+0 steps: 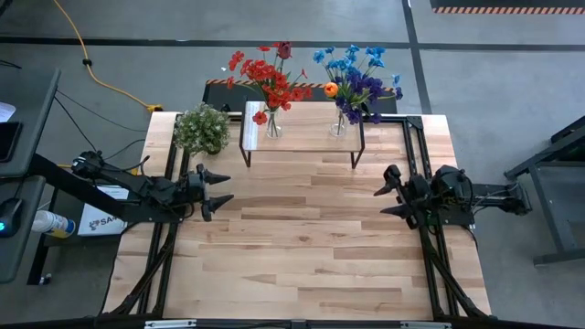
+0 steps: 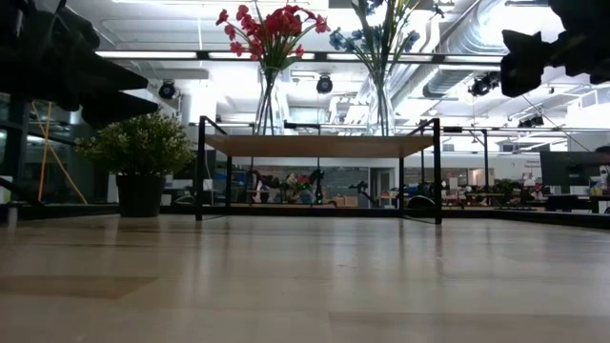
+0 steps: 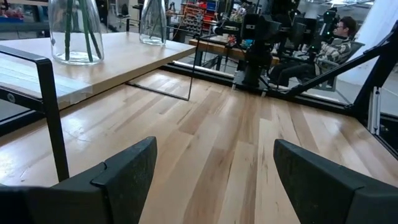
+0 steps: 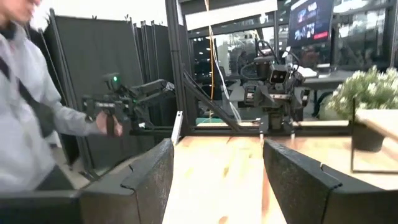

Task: Pick and place flowers into a vace then onto a shelf
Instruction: Return to Home Position

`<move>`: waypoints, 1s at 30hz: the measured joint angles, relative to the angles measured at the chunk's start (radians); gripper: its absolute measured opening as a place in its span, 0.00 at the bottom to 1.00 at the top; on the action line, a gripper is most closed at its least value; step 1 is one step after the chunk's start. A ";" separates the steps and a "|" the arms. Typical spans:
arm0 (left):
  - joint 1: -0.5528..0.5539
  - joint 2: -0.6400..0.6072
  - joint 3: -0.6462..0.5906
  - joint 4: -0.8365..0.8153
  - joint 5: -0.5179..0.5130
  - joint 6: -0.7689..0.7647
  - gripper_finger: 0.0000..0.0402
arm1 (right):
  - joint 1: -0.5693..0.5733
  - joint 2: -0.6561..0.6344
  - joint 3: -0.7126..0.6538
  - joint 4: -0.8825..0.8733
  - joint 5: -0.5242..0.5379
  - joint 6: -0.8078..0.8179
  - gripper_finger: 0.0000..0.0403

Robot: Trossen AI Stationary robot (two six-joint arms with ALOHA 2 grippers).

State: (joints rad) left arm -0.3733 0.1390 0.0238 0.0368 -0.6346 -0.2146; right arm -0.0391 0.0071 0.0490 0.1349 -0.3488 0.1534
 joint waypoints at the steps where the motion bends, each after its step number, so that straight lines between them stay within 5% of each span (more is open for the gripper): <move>1: 0.000 0.000 0.000 0.000 0.000 0.000 0.89 | 0.000 0.000 0.000 0.000 0.000 0.024 0.59; 30: 0.000 0.000 0.000 -0.001 -0.002 0.000 0.89 | 0.000 0.000 0.000 -0.003 0.001 0.048 0.59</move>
State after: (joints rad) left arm -0.3733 0.1390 0.0235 0.0361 -0.6361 -0.2146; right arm -0.0391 0.0067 0.0494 0.1322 -0.3473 0.2016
